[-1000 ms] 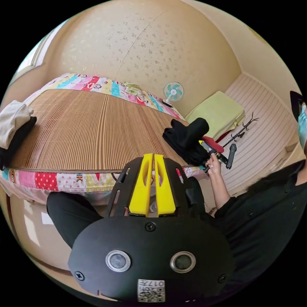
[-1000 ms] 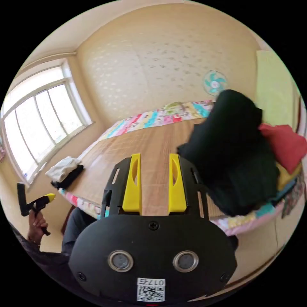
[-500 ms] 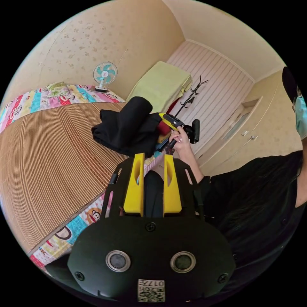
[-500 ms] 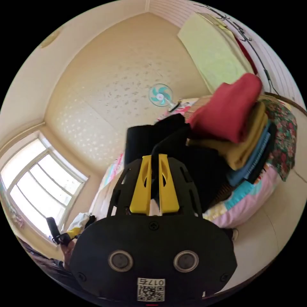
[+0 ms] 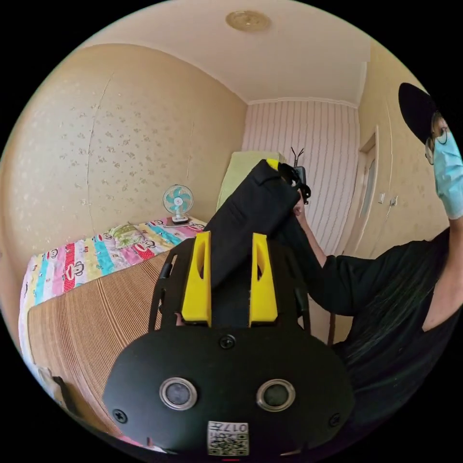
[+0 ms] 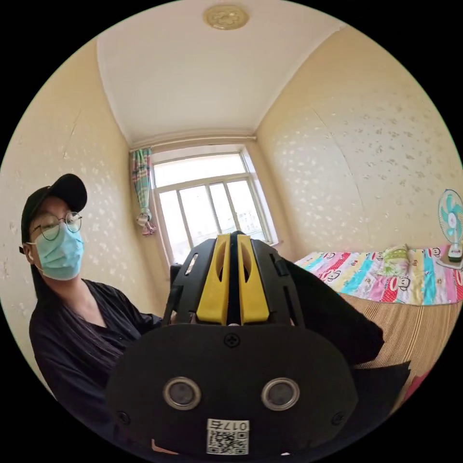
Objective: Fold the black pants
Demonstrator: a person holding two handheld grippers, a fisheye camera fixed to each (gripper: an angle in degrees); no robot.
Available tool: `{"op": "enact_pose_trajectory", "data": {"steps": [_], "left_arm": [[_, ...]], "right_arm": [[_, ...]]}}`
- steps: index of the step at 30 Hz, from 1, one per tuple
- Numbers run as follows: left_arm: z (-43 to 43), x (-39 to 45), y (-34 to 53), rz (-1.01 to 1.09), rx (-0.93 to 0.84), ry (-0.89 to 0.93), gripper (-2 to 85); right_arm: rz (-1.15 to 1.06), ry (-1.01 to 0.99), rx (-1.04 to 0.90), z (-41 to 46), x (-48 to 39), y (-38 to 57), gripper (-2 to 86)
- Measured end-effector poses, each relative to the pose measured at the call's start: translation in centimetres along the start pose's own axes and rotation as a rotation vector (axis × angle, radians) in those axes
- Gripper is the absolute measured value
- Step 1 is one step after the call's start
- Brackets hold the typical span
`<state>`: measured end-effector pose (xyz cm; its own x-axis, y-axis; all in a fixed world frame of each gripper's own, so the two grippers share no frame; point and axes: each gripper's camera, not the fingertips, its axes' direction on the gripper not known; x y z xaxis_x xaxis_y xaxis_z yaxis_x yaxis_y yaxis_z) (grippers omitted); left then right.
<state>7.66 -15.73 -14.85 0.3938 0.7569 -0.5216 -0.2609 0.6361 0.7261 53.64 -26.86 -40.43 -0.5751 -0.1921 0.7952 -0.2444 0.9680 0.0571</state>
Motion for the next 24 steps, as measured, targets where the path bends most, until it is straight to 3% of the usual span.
{"op": "enact_pose_trajectory", "data": {"steps": [2, 4, 6, 9, 11, 14, 18, 22, 24], "left_arm": [[0.7, 1.8, -1.0, 0.107, -0.059, 0.058, 14.6], [2.9, 3.9, -1.4, 0.152, -0.152, 0.092, 16.6], [5.2, 6.5, -0.5, 0.174, -0.165, -0.069, 16.1], [10.5, 6.5, 1.6, 0.202, -0.292, -0.358, 7.9], [14.4, 4.4, 4.5, 0.189, -0.402, -0.430, 5.1], [17.9, -0.8, 11.2, -0.022, -0.589, -0.365, 7.2], [17.1, -4.0, 21.0, -0.174, -0.659, -0.241, 11.2], [17.6, -1.0, 26.4, -0.049, -0.761, -0.180, 13.5], [18.8, 3.8, 28.3, 0.189, -0.837, -0.070, 13.5]], "right_arm": [[-0.065, -0.103, -0.038, 2.1, -1.2, -0.9, 1.1], [0.035, -0.356, 0.172, 3.2, -0.3, -1.0, 0.7], [0.109, -0.375, 0.170, 4.7, 1.0, -1.9, 0.6], [0.089, 0.014, 0.026, 7.8, 2.3, -1.4, 0.8], [0.101, 0.135, -0.061, 9.3, 3.7, 1.1, 1.1], [0.143, 0.231, -0.205, 11.0, 6.3, 8.2, 2.3], [0.345, 0.389, -0.564, 14.8, 10.0, 22.9, 10.8], [0.557, 0.536, -0.794, 18.4, 11.3, 36.1, 14.2], [0.665, 0.546, -0.765, 18.3, 11.6, 38.9, 14.0]]}}
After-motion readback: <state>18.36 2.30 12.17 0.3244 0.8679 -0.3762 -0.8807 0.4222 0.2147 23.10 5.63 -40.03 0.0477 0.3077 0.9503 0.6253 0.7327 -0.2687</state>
